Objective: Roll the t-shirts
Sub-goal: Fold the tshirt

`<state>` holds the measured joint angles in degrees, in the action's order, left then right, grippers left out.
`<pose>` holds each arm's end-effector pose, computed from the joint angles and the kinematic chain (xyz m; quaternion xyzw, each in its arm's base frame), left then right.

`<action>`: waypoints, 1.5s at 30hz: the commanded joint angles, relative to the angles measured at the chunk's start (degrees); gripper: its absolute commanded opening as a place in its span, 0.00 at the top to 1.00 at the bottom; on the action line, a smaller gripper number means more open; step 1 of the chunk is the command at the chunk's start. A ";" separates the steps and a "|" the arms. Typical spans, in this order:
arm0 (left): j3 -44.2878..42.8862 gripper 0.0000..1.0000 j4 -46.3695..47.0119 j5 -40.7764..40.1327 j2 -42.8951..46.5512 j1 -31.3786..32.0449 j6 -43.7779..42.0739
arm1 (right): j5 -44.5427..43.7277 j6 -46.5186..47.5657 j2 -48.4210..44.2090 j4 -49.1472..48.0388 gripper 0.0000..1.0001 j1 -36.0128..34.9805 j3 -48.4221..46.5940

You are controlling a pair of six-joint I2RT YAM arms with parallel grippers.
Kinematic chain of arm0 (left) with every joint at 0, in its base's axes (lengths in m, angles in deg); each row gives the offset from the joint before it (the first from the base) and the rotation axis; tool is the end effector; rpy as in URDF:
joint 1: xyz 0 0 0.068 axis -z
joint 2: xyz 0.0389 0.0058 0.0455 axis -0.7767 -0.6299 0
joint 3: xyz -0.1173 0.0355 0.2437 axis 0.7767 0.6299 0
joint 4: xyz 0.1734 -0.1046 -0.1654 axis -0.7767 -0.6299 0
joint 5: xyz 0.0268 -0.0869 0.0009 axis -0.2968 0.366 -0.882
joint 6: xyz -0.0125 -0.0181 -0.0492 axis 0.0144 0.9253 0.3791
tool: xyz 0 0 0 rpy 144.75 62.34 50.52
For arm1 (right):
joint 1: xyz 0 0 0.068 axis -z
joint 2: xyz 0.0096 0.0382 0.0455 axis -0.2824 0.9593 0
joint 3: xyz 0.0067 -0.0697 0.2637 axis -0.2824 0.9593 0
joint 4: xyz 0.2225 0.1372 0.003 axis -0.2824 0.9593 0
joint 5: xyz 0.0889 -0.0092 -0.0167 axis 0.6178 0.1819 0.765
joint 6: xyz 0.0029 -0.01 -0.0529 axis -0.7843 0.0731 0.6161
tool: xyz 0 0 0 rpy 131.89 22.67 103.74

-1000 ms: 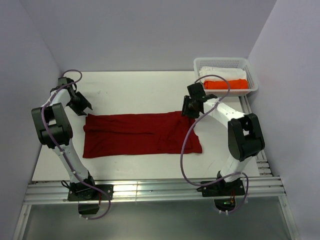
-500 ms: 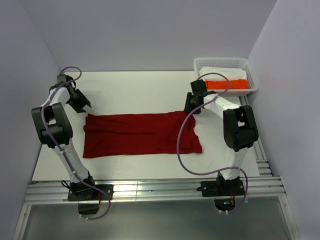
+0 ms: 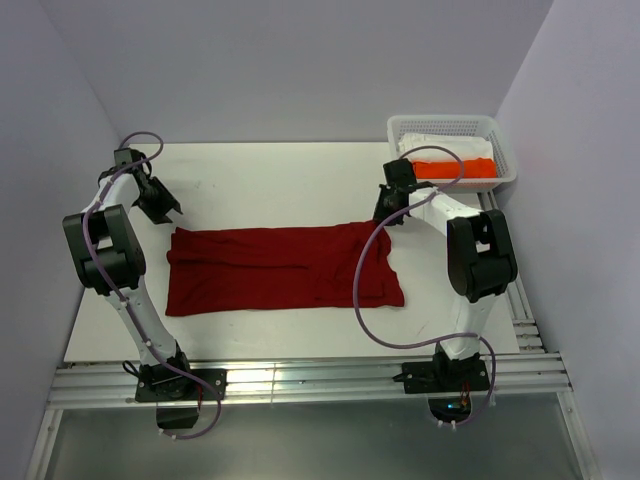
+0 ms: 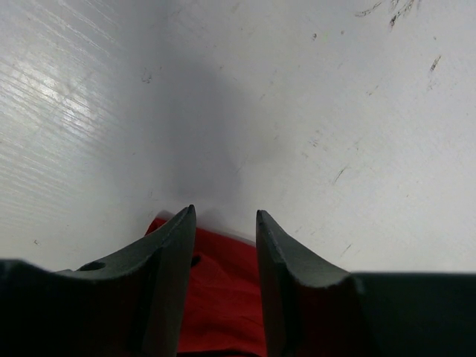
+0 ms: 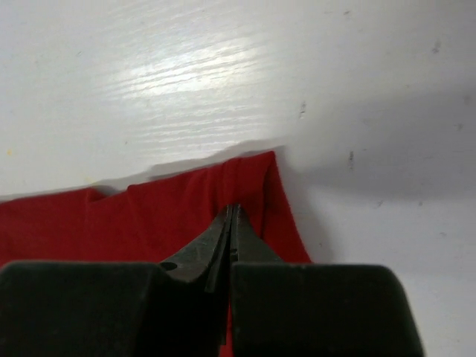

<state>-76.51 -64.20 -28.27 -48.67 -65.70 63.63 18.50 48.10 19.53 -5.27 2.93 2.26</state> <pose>0.4160 0.1042 0.1948 -0.3493 0.9081 -0.0967 0.2099 0.3802 0.0921 0.1841 0.1040 0.9521 0.1100 0.2656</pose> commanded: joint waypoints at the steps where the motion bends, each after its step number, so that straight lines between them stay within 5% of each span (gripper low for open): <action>1: 0.30 0.55 0.47 0.98 0.32 0.15 -0.98 | -3.04 -1.73 0.14 -1.54 1.00 2.22 -0.90; 12: 9.44 0.53 1.96 0.72 6.64 -0.11 -0.80 | 0.65 -2.18 0.22 -3.03 1.00 3.98 -0.28; 13: 9.80 0.52 2.14 0.54 6.91 -0.29 -0.80 | 3.27 -1.74 0.22 -3.30 0.97 3.98 -0.37; 16: 10.77 0.52 2.23 0.54 7.35 -0.90 -0.71 | 6.53 -0.94 0.14 -4.27 0.67 3.98 -0.46; 26: 10.50 0.56 3.19 3.61 7.09 -2.04 -0.63 | 10.41 0.11 1.10 -4.88 0.59 2.93 -0.19; 34: 9.80 0.50 3.55 5.02 5.77 -1.34 -0.89 | 8.75 0.20 3.30 -2.78 0.63 0.47 -0.98; 42: 9.45 0.57 4.07 5.11 4.63 -0.64 -0.36 | 5.67 0.99 4.01 -0.93 1.00 0.20 -2.21; 45: 9.27 0.59 4.34 5.11 4.54 -0.64 -0.27 | 3.65 0.82 3.56 -0.49 1.00 0.29 -2.92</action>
<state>-66.09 -61.31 -24.25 -43.97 -66.62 63.63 25.51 48.54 23.57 -6.75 3.10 1.93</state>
